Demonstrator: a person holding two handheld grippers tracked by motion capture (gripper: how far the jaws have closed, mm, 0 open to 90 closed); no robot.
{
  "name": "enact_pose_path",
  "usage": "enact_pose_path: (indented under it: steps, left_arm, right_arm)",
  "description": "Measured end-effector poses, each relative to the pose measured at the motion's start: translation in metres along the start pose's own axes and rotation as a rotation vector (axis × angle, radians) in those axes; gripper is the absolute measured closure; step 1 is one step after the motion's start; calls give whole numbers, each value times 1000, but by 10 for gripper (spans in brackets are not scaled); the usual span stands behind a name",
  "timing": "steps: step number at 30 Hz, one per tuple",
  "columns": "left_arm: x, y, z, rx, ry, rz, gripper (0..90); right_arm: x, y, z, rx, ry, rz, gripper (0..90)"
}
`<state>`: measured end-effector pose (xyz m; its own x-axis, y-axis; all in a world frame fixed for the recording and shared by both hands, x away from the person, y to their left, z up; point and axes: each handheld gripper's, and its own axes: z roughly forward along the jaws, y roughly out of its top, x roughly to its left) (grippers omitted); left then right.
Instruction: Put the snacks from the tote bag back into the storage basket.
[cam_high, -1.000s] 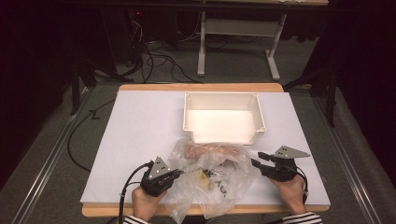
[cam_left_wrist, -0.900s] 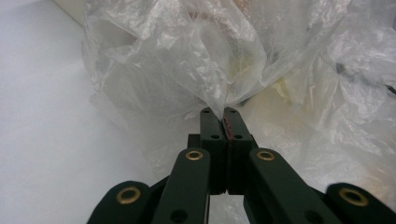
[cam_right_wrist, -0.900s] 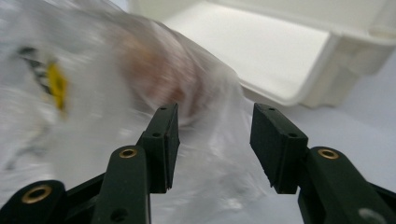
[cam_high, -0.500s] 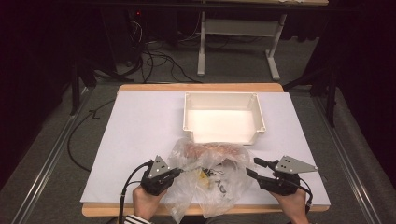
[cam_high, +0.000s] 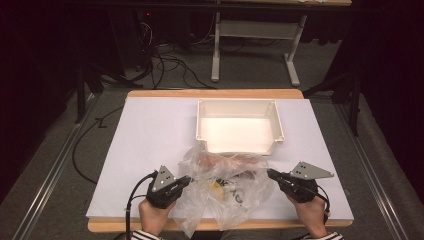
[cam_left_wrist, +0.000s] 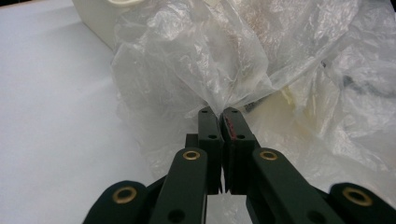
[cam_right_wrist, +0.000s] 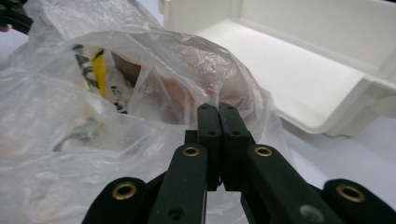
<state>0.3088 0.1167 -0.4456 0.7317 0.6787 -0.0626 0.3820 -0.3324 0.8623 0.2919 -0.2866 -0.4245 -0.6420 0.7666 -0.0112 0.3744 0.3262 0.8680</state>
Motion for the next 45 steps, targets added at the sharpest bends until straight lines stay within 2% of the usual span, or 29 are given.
enact_pose_path:
  steps: [4,6,10,12,13,15,17,21,26,28,30,34,38,42,45]
  left_arm:
    - [1,2,-3,-24,11,-10,876]
    - [4,5,-7,-39,25,-17,877]
    - [8,6,-9,-49,32,-34,879]
    - [12,7,-7,-52,30,-60,880]
    - [16,7,-2,-34,34,-80,880]
    - [18,7,2,-23,39,-84,879]
    - [23,7,13,6,53,-106,880]
    - [26,6,20,21,66,-125,885]
    - [32,4,29,68,90,-139,895]
    - [33,4,31,78,93,-140,896]
    - [36,2,37,115,102,-135,898]
    - [36,0,43,154,110,-123,900]
    - [36,-1,45,175,106,-114,899]
    - [32,-1,38,154,99,-75,862]
    - [22,5,21,81,107,-43,743]
  right_arm:
    - [-6,4,-1,-2,-24,-5,900]
    - [-12,7,-1,13,-45,-5,900]
    - [-18,8,3,28,-56,9,900]
    - [-22,9,7,42,-62,14,900]
    - [-24,8,11,55,-62,12,900]
    - [-25,8,14,61,-62,16,900]
    - [-26,6,22,77,-67,12,900]
    - [-29,4,29,96,-66,20,900]
    - [-33,-1,42,121,-62,45,900]
    - [-33,-2,44,127,-62,47,900]
    - [-35,-6,50,151,-60,62,900]
    - [-38,-9,58,169,-58,69,900]
    - [-38,-10,60,179,-53,73,900]
    - [-38,-9,60,176,-52,73,900]
    - [-35,-6,58,155,-39,63,894]
